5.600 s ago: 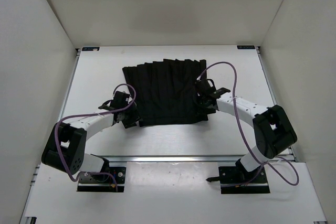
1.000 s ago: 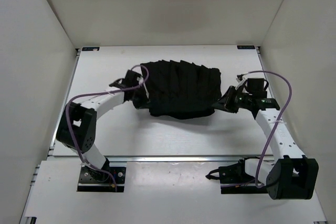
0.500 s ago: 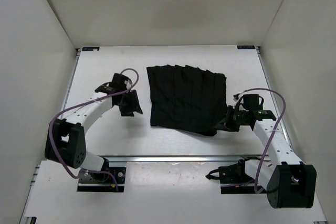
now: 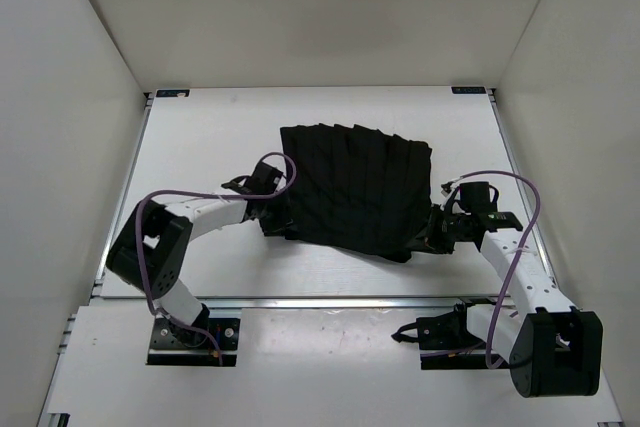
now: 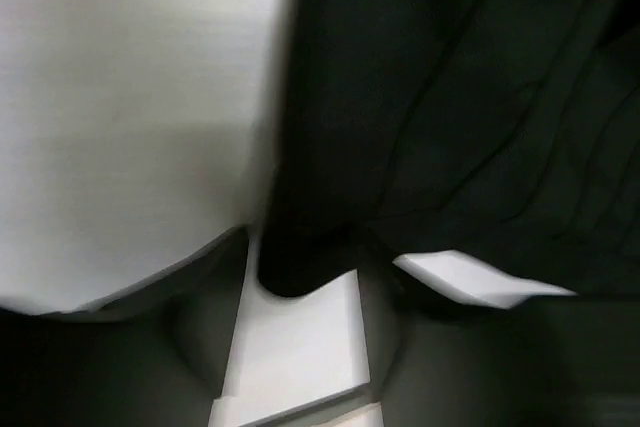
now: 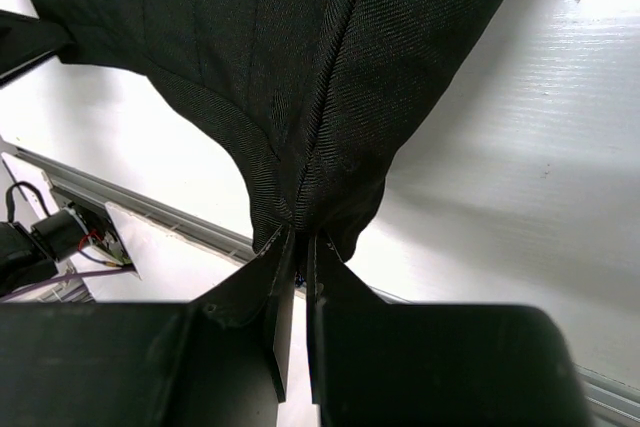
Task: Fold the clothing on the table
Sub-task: Fold the skirt
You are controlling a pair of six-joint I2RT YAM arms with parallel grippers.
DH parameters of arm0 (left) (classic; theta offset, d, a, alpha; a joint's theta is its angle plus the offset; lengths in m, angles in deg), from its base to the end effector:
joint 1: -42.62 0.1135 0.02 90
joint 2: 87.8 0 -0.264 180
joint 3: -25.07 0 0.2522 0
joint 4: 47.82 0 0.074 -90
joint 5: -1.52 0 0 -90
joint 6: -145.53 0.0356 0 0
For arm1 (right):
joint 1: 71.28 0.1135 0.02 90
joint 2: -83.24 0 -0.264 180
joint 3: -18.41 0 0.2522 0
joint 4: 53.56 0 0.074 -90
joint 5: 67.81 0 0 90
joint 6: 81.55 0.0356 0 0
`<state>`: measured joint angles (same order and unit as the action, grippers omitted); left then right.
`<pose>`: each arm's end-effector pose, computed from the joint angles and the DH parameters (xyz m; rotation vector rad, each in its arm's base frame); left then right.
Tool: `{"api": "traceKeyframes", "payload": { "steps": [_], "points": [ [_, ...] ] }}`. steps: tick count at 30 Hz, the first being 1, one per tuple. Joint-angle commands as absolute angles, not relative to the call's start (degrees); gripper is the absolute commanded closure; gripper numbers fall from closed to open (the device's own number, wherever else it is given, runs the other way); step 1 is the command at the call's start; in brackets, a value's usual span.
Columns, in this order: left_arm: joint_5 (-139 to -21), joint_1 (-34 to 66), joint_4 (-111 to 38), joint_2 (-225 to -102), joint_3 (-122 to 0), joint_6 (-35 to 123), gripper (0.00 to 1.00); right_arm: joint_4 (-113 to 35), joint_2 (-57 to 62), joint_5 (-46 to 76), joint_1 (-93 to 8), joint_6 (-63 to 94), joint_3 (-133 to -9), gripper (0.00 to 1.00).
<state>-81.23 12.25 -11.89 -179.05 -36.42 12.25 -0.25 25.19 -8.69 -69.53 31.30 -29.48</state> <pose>0.2477 -0.1503 0.1526 -0.2801 2.8192 -0.5094 0.1746 0.0236 0.1995 0.3190 2.6658 0.8575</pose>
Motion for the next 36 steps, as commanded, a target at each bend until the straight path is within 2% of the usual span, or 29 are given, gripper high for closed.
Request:
{"api": "traceKeyframes", "payload": {
  "steps": [1, 2, 3, 8, 12, 17, 22, 27, 30, 34, 36],
  "points": [
    [-83.21, 10.80, -15.16, -182.28, -36.86, 10.44, 0.56, -1.75, 25.23, -9.28, -70.23, 30.68, -29.54, 1.00],
    [-82.60, 11.15, -15.95, -183.24, -36.77, 10.10, 0.87, -1.92, 25.05, -9.54, -70.14, 30.42, -29.37, 1.00],
    [-81.98, 11.42, -16.04, -183.86, -36.77, 10.18, 1.00, -1.66, 25.31, -10.06, -70.23, 30.68, -29.89, 1.00],
    [-81.88, 16.41, -5.24, -178.69, -47.30, 13.25, 1.00, -2.36, 23.65, -12.09, -71.02, 32.52, -37.35, 1.00],
    [-78.20, 25.28, 2.92, -169.66, -60.57, 13.96, 1.00, -0.27, 21.98, -12.80, -74.45, 32.88, -53.66, 1.00],
    [-78.89, 26.54, 10.14, -161.38, -74.28, 14.05, 1.00, 3.70, 22.06, -12.09, -70.33, 34.63, -69.52, 1.00],
    [-76.44, 28.20, 12.35, -158.30, -79.74, 13.17, 1.00, 5.11, 22.42, -14.28, -70.58, 37.01, -80.24, 1.00],
    [-73.90, 29.96, 11.56, -161.45, -79.93, 14.05, 1.00, 2.04, 17.41, -17.36, -69.01, 37.97, -80.78, 1.00],
    [-72.58, 31.19, 9.98, -166.19, -83.51, 14.49, 1.00, -1.22, 10.13, -18.41, -67.33, 38.24, -82.27, 1.00],
    [-72.30, 33.39, 12.42, -177.26, -98.08, 14.23, 1.00, -0.09, -3.82, -18.42, -65.05, 36.40, -99.81, 1.00],
    [-71.44, 34.27, 14.80, -183.40, -110.80, 13.70, 1.00, 3.24, -11.82, -19.56, -65.05, 37.18, -116.64, 1.00]
  ]
}}
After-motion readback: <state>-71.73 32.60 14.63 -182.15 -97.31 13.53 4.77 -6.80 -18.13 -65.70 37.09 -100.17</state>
